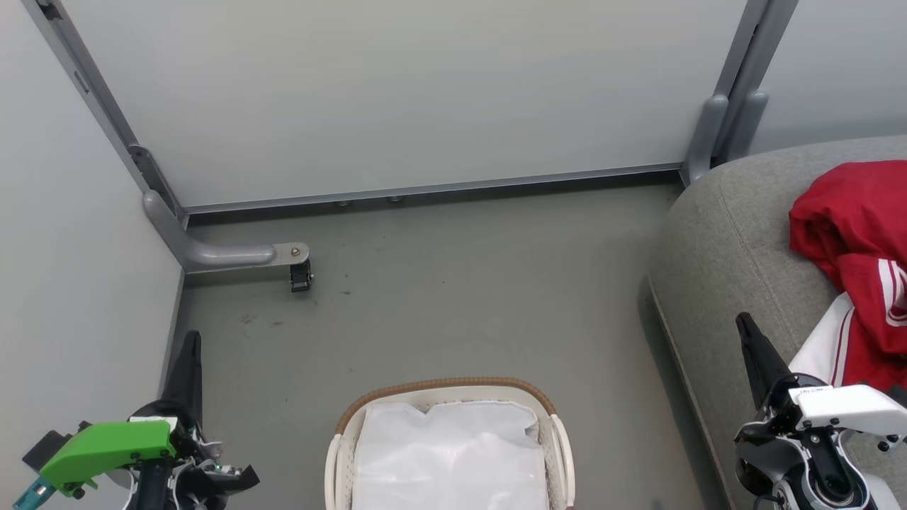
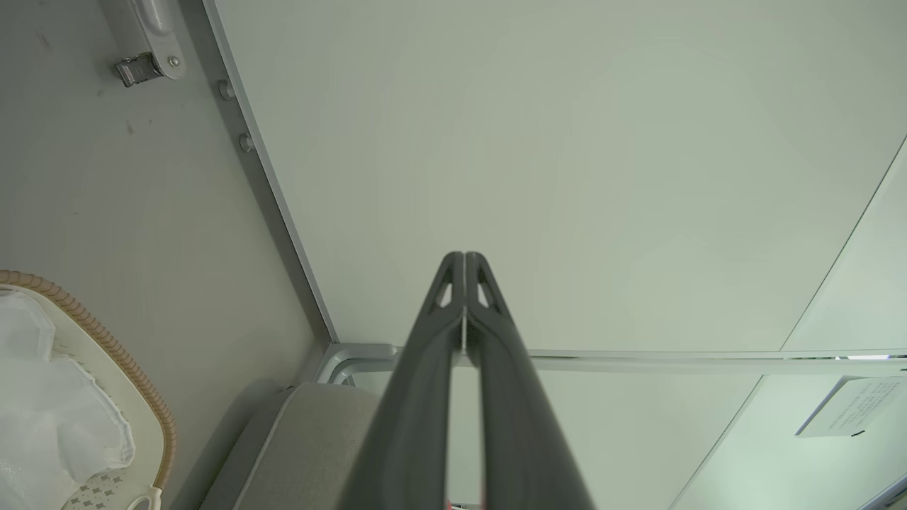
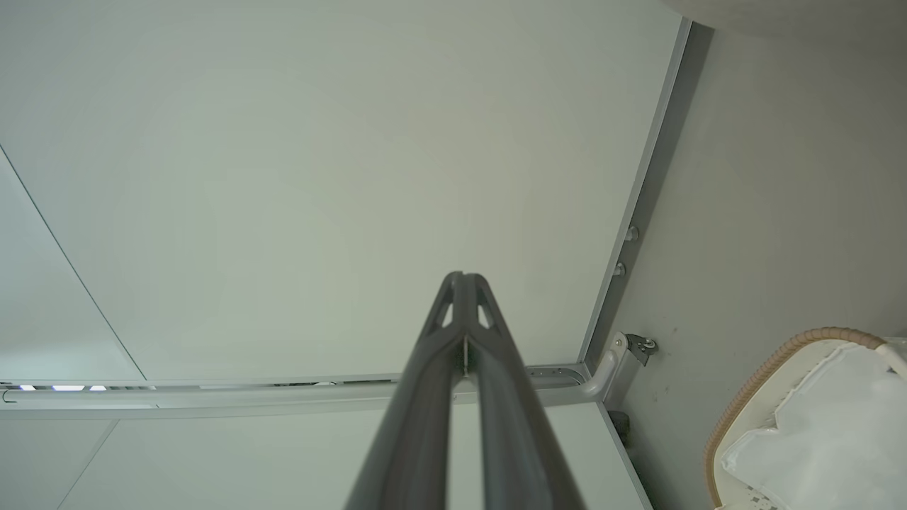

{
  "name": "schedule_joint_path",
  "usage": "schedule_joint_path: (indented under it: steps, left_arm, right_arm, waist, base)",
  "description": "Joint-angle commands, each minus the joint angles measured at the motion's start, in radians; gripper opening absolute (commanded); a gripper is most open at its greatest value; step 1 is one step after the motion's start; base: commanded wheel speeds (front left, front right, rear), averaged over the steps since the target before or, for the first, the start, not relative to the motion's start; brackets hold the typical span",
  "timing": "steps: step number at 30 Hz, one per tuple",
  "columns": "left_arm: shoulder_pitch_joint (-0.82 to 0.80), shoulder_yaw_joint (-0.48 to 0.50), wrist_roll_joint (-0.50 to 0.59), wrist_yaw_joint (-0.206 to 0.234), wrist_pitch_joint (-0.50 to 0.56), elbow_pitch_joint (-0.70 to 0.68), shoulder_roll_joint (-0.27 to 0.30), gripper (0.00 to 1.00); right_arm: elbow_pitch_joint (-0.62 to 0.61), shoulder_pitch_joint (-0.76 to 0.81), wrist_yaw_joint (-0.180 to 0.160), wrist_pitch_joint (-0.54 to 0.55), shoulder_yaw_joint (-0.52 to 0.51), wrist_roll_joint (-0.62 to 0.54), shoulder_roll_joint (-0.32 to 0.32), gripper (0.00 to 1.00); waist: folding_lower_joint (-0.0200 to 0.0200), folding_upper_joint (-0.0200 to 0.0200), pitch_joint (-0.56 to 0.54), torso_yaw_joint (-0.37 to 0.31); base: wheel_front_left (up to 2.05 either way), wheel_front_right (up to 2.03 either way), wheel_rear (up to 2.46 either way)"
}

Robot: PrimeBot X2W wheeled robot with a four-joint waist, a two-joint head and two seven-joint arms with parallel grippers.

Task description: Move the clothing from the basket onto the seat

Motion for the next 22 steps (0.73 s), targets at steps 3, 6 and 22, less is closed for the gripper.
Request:
schedule_joint_path:
  steps: [3, 6, 22]
  left_arm:
    - [-0.015, 0.003, -0.004, -0.006, 0.004, -0.003, 0.007, 0.0]
    - [-0.015, 0.003, -0.005, -0.006, 0.004, -0.003, 0.007, 0.0]
    - [-0.015, 0.003, -0.005, -0.006, 0.004, -0.003, 0.007, 0.0]
  right_arm:
    - [-0.005, 0.011, 0.0, 0.003, -0.003, 0.005, -0.006, 0.0]
    - [-0.005, 0.011, 0.0, 0.003, -0.002, 0.005, -0.006, 0.0]
    - [-0.005, 0.011, 0.0, 0.003, -0.002, 0.005, -0.006, 0.0]
  waist:
    - [0.0, 0.0, 0.0, 0.0]
    - [0.0, 0.0, 0.0, 0.0]
    - [0.0, 0.0, 0.0, 0.0]
  base:
    - [0.0, 0.0, 0.0]
    - [0.0, 0.0, 0.0]
    - [0.0, 0.0, 0.0]
